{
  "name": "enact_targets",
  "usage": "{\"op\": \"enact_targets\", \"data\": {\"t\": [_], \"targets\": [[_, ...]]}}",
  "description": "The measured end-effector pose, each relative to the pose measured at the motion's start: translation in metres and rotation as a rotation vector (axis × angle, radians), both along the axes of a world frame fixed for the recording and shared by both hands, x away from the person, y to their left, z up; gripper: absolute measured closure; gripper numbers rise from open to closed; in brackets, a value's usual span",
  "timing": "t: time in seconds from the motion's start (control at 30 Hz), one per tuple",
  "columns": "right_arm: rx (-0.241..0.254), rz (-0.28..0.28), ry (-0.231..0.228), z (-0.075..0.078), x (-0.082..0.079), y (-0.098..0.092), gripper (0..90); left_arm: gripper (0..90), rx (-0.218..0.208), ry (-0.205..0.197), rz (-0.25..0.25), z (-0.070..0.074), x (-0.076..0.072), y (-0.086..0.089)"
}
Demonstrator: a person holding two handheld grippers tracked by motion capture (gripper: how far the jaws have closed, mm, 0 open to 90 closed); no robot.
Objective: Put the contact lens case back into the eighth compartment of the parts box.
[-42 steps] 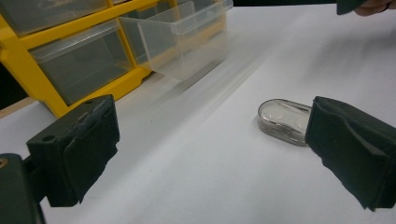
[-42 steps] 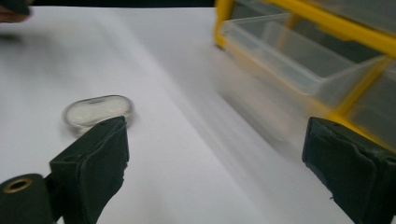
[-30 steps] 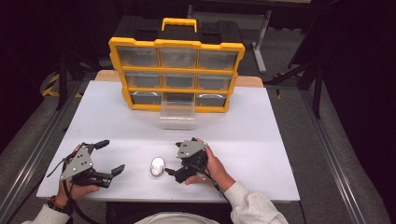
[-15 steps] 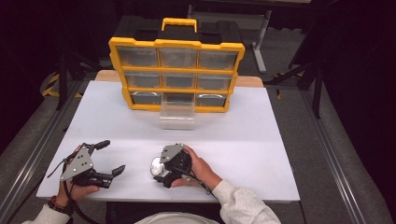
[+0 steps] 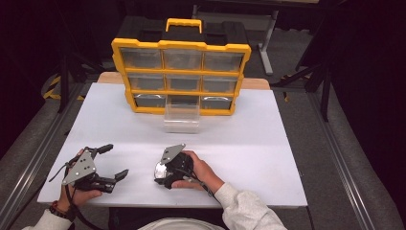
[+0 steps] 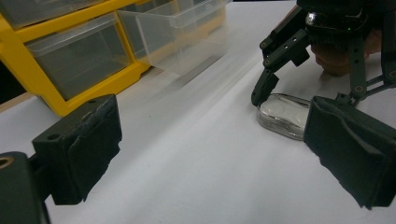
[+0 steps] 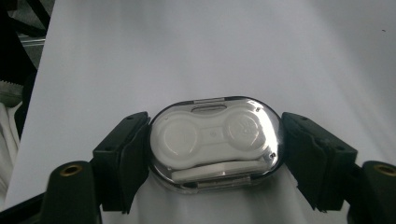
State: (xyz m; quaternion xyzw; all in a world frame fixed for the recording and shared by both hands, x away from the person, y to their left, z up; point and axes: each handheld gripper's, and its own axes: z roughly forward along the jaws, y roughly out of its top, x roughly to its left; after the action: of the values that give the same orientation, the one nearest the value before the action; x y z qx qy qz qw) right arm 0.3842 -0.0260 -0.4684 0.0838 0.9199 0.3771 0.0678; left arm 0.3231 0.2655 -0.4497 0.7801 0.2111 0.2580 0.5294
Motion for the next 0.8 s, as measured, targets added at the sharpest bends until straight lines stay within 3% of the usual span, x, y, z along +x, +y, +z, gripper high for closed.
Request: {"op": "enact_targets", "data": {"t": [0.23,0.6,0.8], "targets": [[-0.006,-0.001,-0.037,0.002,-0.003,0.0,27.4,5.5,-0.002,0.004,0.005,-0.001,0.0,0.0],[0.05,-0.042,-0.103,0.017,-0.006,-0.012,27.4,5.6,-0.004,0.004,0.01,-0.001,-0.001,0.002],[0.056,-0.054,-0.141,0.021,-0.008,-0.016,27.4,5.7,0.003,0.005,0.007,-0.001,-0.001,0.002]]}}
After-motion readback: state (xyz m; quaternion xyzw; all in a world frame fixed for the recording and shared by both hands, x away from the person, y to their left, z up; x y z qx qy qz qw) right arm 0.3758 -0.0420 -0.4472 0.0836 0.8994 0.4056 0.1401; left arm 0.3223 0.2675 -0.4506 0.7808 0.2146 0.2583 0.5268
